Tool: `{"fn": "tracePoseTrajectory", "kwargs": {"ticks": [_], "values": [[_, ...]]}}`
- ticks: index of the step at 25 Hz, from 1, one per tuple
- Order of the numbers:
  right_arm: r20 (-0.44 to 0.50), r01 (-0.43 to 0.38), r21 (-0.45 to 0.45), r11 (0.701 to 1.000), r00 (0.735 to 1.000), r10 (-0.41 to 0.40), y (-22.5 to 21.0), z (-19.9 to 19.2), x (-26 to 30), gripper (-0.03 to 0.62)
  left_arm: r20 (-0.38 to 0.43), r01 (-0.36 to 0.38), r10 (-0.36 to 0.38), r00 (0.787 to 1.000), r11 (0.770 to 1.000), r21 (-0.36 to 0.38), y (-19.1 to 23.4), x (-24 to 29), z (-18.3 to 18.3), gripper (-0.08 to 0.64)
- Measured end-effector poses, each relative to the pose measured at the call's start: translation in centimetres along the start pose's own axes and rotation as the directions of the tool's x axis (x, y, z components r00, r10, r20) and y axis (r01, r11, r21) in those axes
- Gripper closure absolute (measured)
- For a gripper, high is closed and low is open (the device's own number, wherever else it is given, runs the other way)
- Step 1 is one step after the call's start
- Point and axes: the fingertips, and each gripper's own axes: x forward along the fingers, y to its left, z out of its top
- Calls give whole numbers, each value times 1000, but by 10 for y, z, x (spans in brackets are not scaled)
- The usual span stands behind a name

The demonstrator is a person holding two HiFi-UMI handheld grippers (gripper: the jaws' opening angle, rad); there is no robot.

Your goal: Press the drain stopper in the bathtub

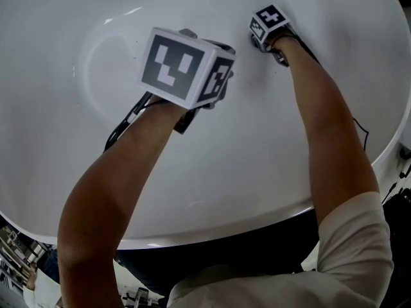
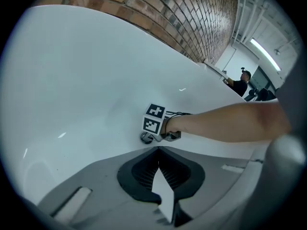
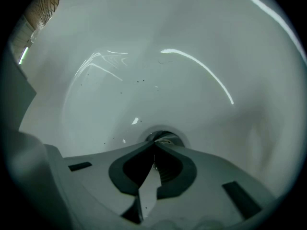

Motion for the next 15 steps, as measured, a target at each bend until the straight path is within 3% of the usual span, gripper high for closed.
{"fn": "tracePoseTrajectory", "kwargs": {"ticks": [7, 15], "values": [[-10, 10, -39, 999, 1000, -10, 3, 3, -3, 576, -24, 6, -6, 1000, 1000, -15, 0, 6, -14, 554], [-12, -30, 67, 997, 999, 31, -9, -9, -4, 575, -43, 10, -11, 999, 999, -36, 7, 14, -31, 554]]}}
